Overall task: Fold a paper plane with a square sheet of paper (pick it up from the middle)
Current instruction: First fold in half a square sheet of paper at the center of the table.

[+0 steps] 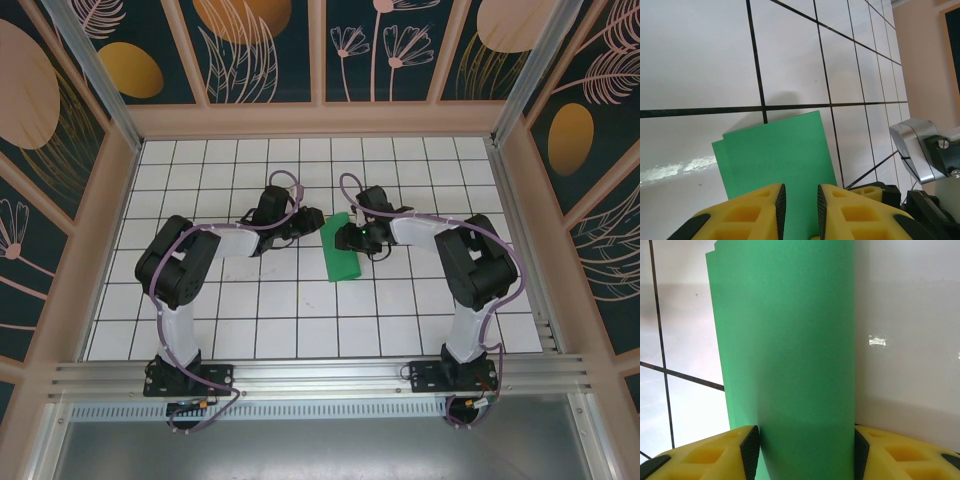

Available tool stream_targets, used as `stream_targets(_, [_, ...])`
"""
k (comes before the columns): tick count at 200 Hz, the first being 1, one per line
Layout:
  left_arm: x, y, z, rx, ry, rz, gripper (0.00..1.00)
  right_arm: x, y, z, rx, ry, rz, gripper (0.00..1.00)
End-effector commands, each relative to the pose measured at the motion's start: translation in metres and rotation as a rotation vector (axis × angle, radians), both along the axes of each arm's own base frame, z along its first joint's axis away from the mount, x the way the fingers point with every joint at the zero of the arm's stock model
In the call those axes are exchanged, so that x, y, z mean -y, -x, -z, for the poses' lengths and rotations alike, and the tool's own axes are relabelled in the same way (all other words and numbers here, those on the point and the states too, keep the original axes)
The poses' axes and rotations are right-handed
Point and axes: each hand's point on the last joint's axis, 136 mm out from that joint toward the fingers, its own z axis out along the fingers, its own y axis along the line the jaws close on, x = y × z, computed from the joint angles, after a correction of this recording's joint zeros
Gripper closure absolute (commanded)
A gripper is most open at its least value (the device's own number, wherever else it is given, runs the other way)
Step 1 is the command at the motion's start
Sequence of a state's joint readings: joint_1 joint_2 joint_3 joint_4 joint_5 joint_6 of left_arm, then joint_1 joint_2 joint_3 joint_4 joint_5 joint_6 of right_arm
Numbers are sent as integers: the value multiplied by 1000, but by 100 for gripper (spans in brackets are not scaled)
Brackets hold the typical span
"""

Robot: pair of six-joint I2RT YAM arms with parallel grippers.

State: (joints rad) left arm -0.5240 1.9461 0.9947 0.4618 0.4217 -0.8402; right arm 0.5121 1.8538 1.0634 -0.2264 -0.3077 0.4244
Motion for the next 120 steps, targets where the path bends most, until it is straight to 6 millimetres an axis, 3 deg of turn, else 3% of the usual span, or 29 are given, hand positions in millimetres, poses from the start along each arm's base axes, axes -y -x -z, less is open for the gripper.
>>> stream_targets(1, [4,1,7,-18,5,11,75,13,11,37,-72,100,20,46])
stream_targets(120, [1,-3,13,-28,-19,-12,75,17,29,57,-76,161,-91,44])
